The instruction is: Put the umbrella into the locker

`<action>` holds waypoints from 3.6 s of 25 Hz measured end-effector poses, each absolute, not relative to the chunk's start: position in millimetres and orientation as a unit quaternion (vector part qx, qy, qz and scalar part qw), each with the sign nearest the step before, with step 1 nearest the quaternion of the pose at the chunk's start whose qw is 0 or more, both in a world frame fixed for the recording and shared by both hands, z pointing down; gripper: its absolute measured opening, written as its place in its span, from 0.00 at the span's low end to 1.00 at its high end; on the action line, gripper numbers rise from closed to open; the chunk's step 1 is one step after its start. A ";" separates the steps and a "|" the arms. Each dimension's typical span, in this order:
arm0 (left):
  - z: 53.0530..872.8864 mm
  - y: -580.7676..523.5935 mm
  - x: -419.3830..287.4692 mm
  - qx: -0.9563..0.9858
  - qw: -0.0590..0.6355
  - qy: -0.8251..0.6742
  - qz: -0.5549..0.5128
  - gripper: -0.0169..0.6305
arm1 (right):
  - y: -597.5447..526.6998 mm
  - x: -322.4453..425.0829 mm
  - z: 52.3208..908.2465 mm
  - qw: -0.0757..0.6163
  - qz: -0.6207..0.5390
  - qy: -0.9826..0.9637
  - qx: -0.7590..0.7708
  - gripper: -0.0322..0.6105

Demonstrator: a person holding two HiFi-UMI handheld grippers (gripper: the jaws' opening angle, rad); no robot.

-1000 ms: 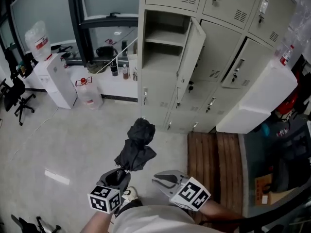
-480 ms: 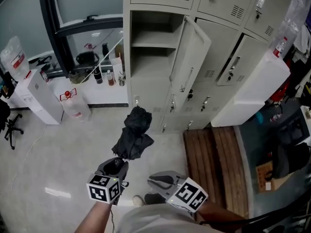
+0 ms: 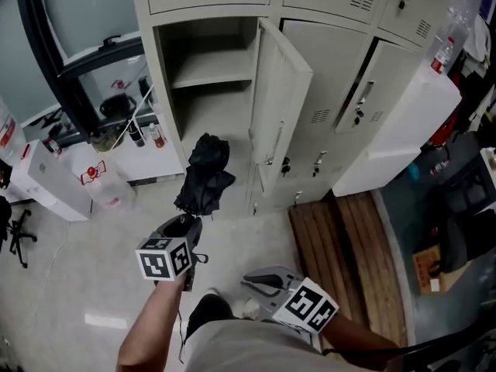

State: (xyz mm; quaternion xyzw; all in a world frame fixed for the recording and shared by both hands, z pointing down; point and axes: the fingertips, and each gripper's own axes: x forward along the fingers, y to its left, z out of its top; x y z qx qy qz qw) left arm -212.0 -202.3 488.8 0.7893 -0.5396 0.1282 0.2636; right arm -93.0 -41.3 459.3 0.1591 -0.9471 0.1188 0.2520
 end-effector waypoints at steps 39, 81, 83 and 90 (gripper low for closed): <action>517.1 -624.7 -188.9 0.792 0.220 -0.527 0.218 0.28 | -231.4 -64.3 446.3 0.211 0.201 -0.867 0.404 0.08; 460.4 -218.7 -104.8 0.877 0.245 -0.391 0.134 0.04 | -58.3 -30.9 477.3 0.223 0.192 -0.925 0.240 0.08; 457.6 -187.5 -90.1 0.891 0.241 -0.361 0.134 0.04 | -52.7 -32.1 476.6 0.223 0.188 -0.927 0.236 0.08; 465.5 -103.3 -63.8 0.916 0.231 -0.298 0.139 0.04 | -38.3 -38.8 481.1 0.245 0.165 -0.930 0.218 0.08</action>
